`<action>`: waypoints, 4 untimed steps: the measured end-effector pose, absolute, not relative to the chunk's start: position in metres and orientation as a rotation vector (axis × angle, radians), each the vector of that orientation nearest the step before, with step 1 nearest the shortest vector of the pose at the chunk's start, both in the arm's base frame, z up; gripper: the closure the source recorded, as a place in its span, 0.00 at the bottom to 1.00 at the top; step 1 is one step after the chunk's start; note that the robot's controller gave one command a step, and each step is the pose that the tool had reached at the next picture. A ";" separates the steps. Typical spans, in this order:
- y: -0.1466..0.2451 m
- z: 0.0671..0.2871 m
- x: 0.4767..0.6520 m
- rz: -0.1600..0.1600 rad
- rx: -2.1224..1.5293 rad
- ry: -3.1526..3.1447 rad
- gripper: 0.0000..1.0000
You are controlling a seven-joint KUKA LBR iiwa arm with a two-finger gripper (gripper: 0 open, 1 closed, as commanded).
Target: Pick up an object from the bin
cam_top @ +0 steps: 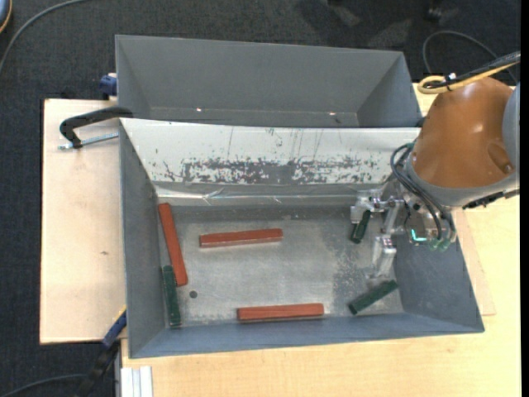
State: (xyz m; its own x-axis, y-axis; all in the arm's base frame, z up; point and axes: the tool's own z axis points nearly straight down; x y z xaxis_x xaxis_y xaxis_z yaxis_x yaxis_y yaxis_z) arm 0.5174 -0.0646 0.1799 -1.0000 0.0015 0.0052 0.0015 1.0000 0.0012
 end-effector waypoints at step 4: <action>-0.110 0.067 0.583 -0.001 1.166 -2.921 0.00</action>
Offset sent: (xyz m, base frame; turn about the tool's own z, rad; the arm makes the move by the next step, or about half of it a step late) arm 0.0140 -0.0608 -0.1099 -0.4399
